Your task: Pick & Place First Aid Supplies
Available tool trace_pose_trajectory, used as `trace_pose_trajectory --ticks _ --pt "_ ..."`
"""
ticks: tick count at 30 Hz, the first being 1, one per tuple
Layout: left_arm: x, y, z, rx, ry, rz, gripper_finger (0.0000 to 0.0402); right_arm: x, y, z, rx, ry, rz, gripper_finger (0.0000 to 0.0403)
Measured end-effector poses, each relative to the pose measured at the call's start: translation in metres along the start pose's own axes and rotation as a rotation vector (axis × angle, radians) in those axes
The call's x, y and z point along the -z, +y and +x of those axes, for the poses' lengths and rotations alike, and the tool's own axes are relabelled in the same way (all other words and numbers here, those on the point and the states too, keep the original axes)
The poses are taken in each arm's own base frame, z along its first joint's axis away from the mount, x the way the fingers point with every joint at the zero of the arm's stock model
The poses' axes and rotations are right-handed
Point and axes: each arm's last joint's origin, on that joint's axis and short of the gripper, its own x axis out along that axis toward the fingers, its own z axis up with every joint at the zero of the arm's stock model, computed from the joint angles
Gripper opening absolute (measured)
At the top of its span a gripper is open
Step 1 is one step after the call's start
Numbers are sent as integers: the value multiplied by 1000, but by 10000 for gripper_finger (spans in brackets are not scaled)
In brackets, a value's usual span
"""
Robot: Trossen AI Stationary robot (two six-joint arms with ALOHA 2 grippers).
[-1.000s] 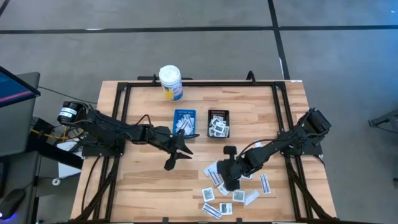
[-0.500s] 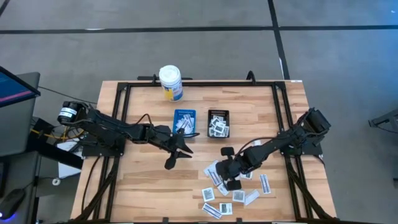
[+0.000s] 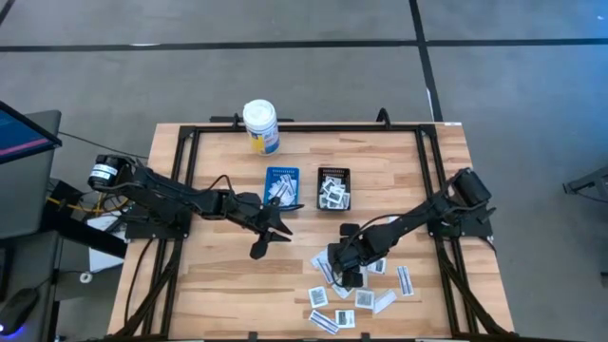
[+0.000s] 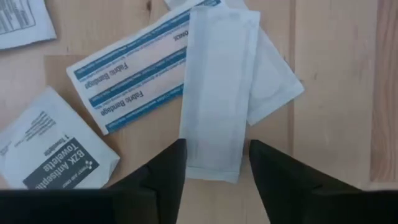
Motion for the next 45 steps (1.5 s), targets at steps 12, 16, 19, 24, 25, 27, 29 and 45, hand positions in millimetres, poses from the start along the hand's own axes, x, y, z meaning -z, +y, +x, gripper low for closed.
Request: trace_pose_trajectory --ticks 12,16,19,24,25,27,29,45 --pt "0 0 0 0 -2 0 92 0 -6 5 -14 31 8 66" --pt "0 0 0 0 -2 0 92 -1 -6 4 -18 14 9 40" --pt "0 0 0 0 -2 -1 92 -5 -5 0 -22 5 10 29" --pt "0 0 0 0 0 -64 92 -23 -1 -11 15 -54 10 23" --pt "0 0 0 1 0 -75 92 -27 -1 -14 28 -78 11 22" --pt "2 0 0 2 6 -76 92 -31 -2 -17 72 -109 18 22" --pt "6 0 0 0 19 -80 92 -35 -4 -19 148 -149 24 23" --pt "10 17 0 -291 -46 -376 92 -56 -13 -31 548 -436 88 27"
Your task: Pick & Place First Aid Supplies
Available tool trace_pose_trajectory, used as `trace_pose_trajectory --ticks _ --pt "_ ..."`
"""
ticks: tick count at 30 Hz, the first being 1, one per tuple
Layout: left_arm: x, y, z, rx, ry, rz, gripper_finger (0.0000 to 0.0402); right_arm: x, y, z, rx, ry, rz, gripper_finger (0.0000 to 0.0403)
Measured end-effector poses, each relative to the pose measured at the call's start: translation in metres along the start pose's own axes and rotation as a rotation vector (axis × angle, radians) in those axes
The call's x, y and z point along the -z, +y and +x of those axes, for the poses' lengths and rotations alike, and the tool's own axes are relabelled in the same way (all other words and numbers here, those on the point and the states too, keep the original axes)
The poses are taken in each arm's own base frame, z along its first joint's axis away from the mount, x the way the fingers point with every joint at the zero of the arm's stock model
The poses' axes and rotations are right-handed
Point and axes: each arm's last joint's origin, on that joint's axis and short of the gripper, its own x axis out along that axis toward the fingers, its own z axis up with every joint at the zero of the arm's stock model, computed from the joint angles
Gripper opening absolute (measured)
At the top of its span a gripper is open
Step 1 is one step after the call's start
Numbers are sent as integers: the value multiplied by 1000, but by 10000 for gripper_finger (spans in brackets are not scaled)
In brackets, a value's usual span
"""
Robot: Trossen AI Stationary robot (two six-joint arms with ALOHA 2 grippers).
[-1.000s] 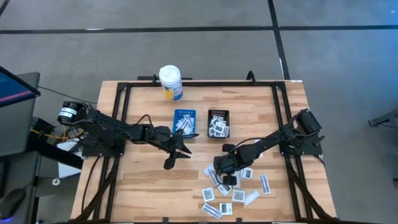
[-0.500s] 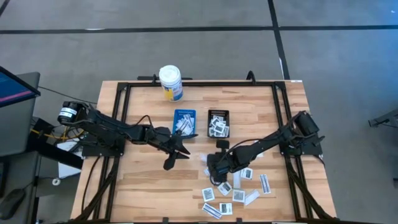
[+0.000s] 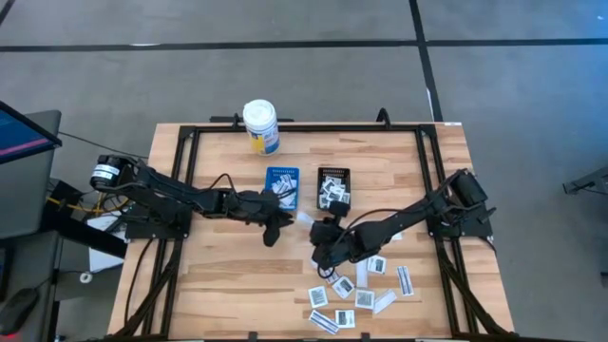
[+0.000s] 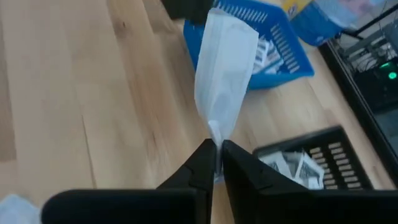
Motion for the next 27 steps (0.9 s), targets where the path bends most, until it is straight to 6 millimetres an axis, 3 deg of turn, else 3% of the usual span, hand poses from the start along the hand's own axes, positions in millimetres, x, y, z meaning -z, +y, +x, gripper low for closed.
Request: trace_pose_trajectory --ticks 12,27 --pt "5 -9 8 32 -28 -38 92 -7 -7 11 12 -18 -29 20" --pt "-5 2 9 -54 -125 -91 92 -9 -12 16 23 -16 -21 20"
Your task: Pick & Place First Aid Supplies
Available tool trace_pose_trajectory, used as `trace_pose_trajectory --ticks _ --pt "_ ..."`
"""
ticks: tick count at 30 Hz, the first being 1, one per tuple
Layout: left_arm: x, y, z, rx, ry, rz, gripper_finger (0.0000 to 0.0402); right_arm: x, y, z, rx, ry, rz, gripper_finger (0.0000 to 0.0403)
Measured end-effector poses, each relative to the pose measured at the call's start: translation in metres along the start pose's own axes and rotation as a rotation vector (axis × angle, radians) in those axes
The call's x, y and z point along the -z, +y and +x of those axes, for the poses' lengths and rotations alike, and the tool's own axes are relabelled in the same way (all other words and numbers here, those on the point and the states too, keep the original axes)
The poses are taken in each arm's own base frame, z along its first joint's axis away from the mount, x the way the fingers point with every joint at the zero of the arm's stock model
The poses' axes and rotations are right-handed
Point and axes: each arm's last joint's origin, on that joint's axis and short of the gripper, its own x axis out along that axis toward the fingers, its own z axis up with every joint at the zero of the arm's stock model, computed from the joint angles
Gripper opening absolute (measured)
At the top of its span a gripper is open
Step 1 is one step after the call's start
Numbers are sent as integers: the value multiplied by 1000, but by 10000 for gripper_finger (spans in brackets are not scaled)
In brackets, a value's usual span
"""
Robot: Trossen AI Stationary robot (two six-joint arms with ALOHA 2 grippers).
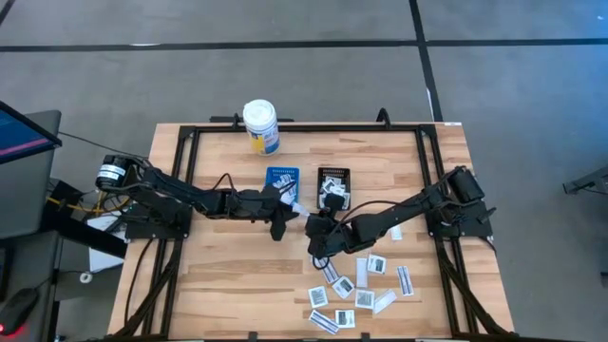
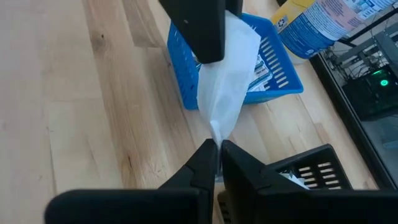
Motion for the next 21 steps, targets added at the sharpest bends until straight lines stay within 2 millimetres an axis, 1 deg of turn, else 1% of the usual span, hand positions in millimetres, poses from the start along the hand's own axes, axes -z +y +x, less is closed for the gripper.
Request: trace_pose_trajectory --ticks 4,6,9,14,18,21 --pt "0 0 0 0 0 1 91 0 0 0 0 -1 0 23" --pt "0 0 0 -1 0 6 84 0 0 0 -1 -1 0 27" --pt "-1 1 0 -4 -1 8 62 0 0 0 -1 -2 1 36" --pt "-1 1 0 -4 -1 60 10 0 0 0 -2 -2 1 54" --pt "1 2 0 8 18 98 6 0 1 -1 -7 -3 -1 65" --pt "3 3 0 0 50 220 5 1 5 -5 -15 -9 -9 72"
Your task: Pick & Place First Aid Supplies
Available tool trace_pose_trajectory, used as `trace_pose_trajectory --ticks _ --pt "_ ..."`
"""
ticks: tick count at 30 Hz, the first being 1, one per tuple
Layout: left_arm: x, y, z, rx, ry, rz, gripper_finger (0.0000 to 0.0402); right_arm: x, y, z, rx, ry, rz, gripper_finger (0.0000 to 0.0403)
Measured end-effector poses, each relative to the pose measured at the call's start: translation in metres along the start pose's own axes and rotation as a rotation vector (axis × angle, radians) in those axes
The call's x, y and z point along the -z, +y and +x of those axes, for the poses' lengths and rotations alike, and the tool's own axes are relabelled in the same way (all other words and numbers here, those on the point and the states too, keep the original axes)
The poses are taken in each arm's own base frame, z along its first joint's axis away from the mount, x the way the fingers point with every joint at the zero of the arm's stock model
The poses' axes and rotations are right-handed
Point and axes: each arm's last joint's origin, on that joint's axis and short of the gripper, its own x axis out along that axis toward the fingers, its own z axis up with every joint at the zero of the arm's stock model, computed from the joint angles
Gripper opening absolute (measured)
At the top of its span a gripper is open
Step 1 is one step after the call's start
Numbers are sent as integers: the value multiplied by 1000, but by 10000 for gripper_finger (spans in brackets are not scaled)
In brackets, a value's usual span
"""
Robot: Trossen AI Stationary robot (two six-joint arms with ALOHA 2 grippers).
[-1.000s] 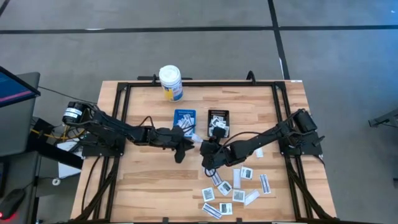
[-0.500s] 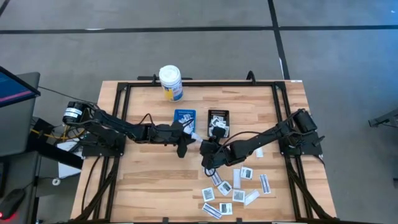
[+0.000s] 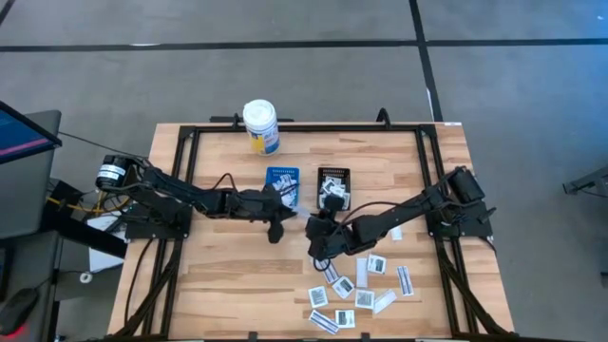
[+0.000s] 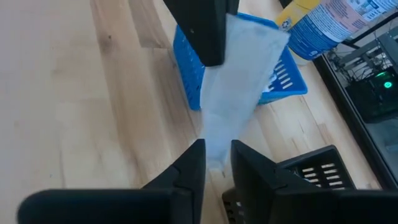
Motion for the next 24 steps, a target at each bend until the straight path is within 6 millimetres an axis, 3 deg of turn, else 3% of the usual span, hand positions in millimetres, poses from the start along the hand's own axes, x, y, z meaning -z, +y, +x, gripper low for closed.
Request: trace_pose_trajectory --ticks 5,8,17,24 --pt "9 1 -1 -4 89 205 6 1 7 -8 -19 -15 -15 82" --pt "9 -6 -1 101 87 257 6 -2 10 -10 -39 -39 7 87" --pt "15 -33 -8 265 55 508 5 -23 8 -1 -313 -120 159 89" --pt "14 -34 -9 185 34 540 4 -23 9 -1 -392 -107 154 89"
